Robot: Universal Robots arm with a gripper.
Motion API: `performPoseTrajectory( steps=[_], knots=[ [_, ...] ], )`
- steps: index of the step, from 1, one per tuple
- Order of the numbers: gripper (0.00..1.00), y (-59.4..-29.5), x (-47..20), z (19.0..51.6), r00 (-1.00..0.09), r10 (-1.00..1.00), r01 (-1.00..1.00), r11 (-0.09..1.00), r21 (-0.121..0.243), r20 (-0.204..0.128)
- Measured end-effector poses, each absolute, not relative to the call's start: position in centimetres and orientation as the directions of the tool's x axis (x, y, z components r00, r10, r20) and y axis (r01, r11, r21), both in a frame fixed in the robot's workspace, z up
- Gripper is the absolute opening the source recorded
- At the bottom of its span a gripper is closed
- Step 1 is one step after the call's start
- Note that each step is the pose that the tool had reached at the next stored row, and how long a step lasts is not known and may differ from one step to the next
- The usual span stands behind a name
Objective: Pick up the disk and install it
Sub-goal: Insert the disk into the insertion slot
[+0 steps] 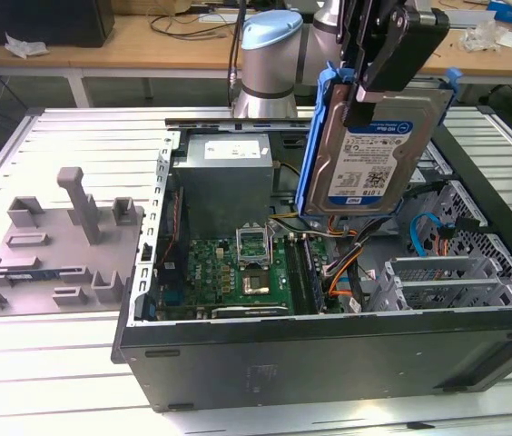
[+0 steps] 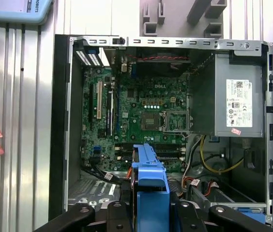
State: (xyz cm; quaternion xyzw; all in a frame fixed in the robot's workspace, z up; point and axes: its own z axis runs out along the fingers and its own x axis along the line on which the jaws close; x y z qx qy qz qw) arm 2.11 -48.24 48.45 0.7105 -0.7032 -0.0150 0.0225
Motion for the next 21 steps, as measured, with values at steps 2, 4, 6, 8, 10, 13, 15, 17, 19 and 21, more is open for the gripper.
performPoseTrajectory(
  steps=[2,4,6,8,10,13,15,17,19,21],
  knots=[
    [0.37,-48.3,2.1,48.5,0.011,-1.0,-0.999,-0.01,0.048,0.01],
    [0.37,-48.5,2.1,48.5,0.011,-1.0,-0.999,-0.01,0.043,0.008],
    [0.37,-48.9,2.1,48.4,0.01,-1.0,-0.999,-0.01,0.033,0.001],
    [0.37,-49.4,2.1,48.4,0.011,-1.0,-1.0,-0.011,0.025,-0.013],
    [0.37,-49.8,2.1,48.4,0.011,-1.0,-1.0,-0.011,0.019,-0.025],
    [0.37,-50.4,2.1,48.4,0.011,-0.999,-1.0,-0.011,0.015,-0.033],
    [0.37,-50.8,2.1,48.4,0.011,-0.999,-1.0,-0.011,0.011,-0.038],
    [0.37,-51.3,2.1,48.4,0.011,-0.999,-1.0,-0.011,0.008,-0.044],
    [0.37,-51.8,2.1,48.4,0.011,-0.999,-1.0,-0.011,0.006,-0.049],
    [0.37,-52.1,2.1,48.4,0.011,-0.999,-1.0,-0.012,0.006,-0.052]
  ],
)
